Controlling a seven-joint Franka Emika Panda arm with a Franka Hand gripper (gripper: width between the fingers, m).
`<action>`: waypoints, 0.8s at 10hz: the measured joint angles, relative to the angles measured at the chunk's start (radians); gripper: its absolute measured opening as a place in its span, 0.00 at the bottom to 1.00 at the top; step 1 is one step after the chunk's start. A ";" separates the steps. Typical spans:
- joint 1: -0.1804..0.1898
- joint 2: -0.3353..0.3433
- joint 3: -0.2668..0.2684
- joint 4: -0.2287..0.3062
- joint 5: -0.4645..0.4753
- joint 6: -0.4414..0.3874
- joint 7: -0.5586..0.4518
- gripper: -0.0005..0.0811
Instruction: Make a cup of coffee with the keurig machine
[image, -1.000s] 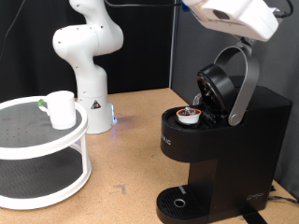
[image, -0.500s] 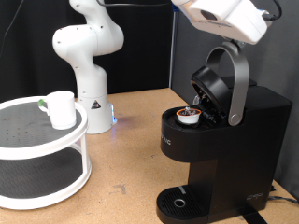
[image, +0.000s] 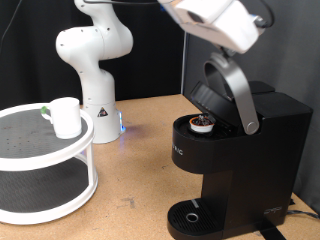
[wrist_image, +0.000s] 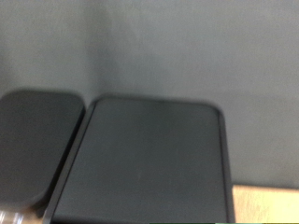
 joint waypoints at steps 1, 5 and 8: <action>-0.008 0.001 -0.007 -0.006 -0.025 -0.004 0.000 0.01; -0.022 0.016 -0.013 -0.051 -0.101 0.034 -0.001 0.01; -0.032 0.031 -0.023 -0.089 -0.135 0.070 -0.027 0.01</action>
